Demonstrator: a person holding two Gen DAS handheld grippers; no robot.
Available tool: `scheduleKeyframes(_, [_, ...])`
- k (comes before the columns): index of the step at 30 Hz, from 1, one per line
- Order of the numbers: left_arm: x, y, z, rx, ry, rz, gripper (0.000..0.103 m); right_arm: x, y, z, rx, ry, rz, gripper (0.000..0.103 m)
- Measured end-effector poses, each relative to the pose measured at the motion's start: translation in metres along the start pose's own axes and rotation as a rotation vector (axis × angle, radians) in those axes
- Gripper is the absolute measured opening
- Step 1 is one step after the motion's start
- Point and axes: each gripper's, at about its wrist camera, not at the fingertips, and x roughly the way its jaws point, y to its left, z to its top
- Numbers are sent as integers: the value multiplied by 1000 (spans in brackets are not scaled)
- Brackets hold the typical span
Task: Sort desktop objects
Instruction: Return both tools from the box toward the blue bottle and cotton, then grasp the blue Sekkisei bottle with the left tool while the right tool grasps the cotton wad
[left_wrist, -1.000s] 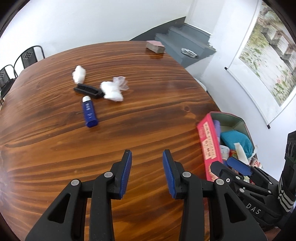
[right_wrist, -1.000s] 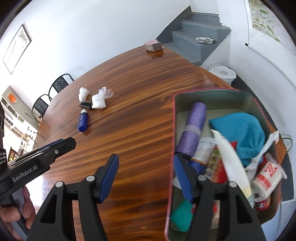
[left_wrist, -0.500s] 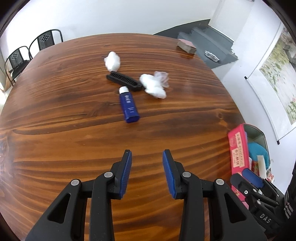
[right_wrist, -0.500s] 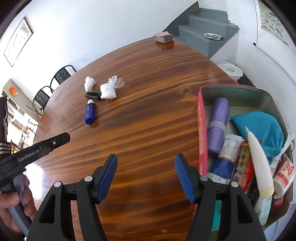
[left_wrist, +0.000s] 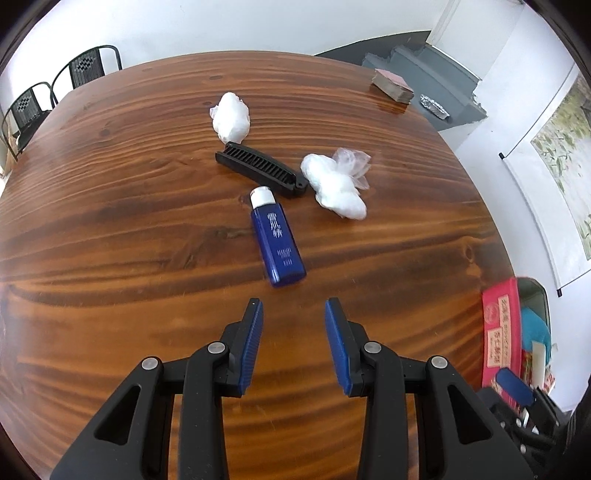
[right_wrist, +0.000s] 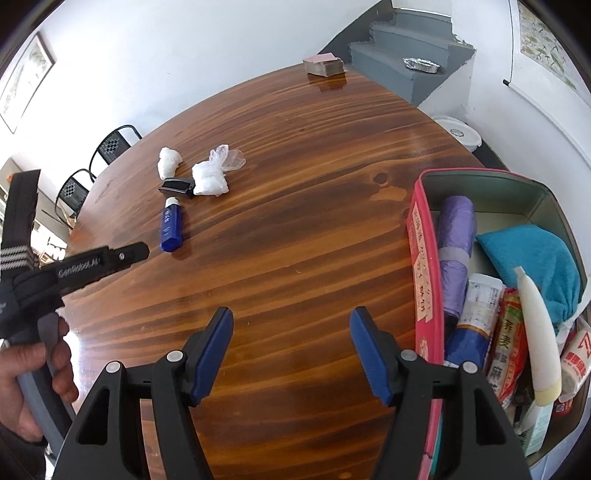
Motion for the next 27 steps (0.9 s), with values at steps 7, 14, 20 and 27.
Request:
scheduleKeyframes(7, [23, 8, 24, -24, 23, -8, 38, 16, 3, 11, 14, 20, -10, 70])
scheduleKeyframes(14, [44, 12, 37, -29, 50, -17, 38, 35, 12, 26, 10, 32, -6, 70])
scheduleKeyframes(20, [56, 15, 40, -16, 52, -29, 38, 53, 25, 40, -6, 41, -3, 70])
scheduleKeyframes(27, [54, 16, 37, 56, 0, 29, 32, 74, 44, 57, -42, 42, 7, 70])
